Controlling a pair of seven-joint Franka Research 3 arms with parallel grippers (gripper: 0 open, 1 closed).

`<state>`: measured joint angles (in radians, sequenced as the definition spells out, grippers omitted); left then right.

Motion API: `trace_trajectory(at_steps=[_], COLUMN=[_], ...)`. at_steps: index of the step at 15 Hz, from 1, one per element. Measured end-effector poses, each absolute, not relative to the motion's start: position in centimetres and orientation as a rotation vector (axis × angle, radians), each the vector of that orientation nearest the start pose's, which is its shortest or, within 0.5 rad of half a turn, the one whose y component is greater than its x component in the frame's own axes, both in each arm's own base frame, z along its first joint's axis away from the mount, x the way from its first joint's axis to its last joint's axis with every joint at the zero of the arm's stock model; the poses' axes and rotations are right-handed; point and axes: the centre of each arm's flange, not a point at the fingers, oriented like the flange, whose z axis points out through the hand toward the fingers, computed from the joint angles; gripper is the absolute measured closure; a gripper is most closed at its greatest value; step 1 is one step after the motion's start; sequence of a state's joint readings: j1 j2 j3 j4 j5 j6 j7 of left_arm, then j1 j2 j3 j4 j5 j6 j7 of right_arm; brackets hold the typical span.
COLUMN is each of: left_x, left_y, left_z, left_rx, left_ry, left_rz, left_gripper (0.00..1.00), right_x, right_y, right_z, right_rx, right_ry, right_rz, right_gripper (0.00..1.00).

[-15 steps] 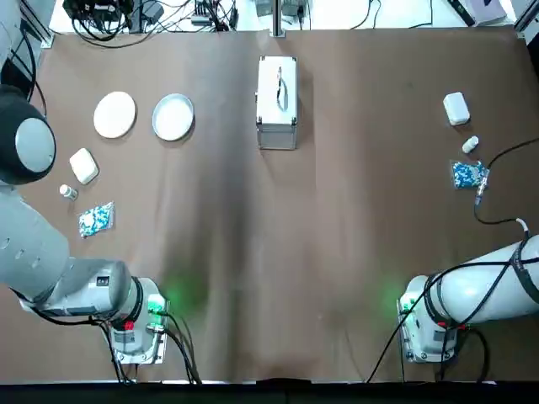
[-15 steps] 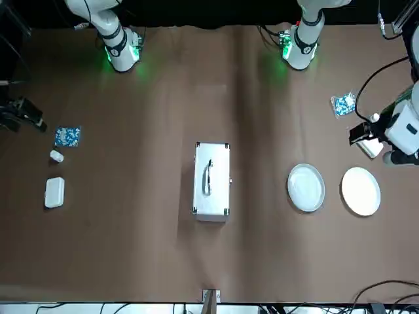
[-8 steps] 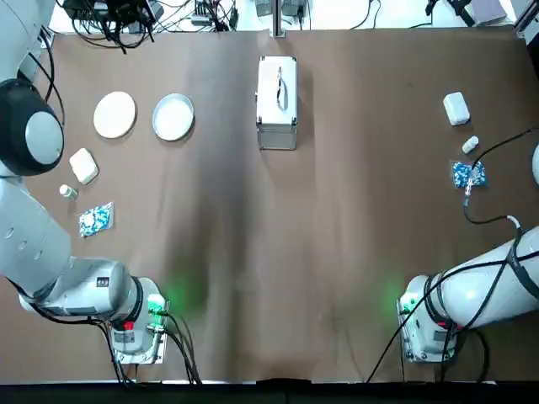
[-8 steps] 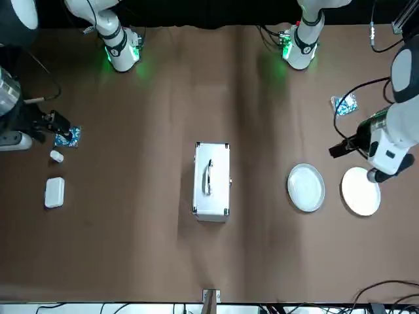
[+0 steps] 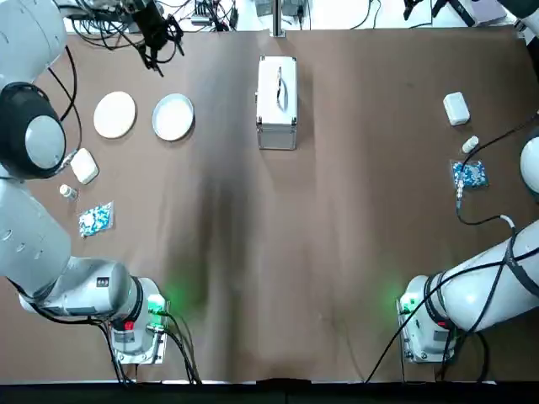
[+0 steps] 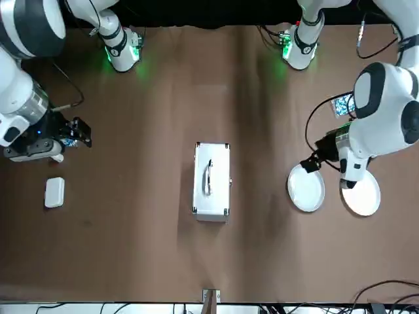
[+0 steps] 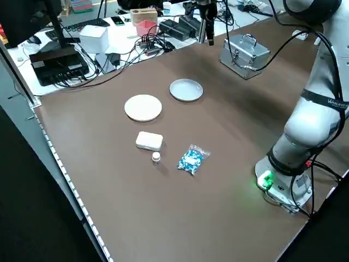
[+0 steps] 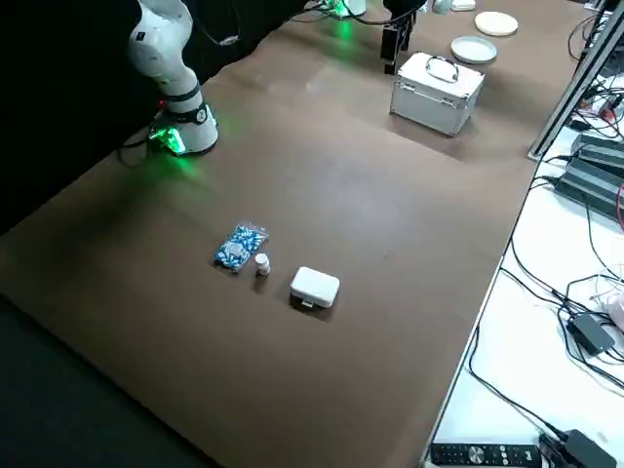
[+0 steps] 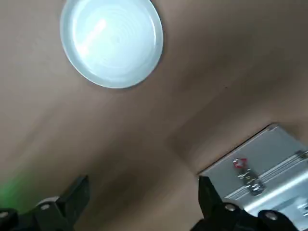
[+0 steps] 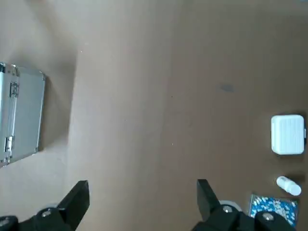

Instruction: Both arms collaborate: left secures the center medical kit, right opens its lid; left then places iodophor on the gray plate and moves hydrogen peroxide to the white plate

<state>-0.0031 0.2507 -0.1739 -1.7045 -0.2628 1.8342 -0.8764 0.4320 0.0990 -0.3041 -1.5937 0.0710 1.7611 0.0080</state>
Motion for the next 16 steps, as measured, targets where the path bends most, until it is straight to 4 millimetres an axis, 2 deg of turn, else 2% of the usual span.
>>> trace_trajectory(at_steps=[3, 5, 8, 14, 16], left_x=[60.7, 60.6, 60.6, 60.0, 59.5], left_y=[-13.9, -15.0, -17.1, -24.1, -26.4], left_z=[42.0, 40.7, 38.4, 33.8, 32.5], left_rx=[-2.981, -2.929, -2.821, -2.500, -2.429], left_ry=[-1.503, -1.649, -1.826, -2.205, -2.277], left_rz=[0.368, 0.367, 0.408, 0.448, 0.455], left_gripper=[0.00, 0.00, 0.00, 0.00, 0.00], right_x=[59.4, 59.7, 59.8, 59.1, 58.8], right_y=[9.5, 10.6, 14.4, 19.9, 22.6], right_z=[57.6, 57.4, 55.2, 52.7, 50.8], right_rx=[-3.051, -3.013, -3.013, -2.995, -3.002], right_ry=[-0.162, -0.163, -0.241, -0.349, -0.395], right_rz=[-0.131, -0.146, -0.097, -0.027, 0.020], right_gripper=[0.01, 0.01, 0.01, 0.01, 0.01])
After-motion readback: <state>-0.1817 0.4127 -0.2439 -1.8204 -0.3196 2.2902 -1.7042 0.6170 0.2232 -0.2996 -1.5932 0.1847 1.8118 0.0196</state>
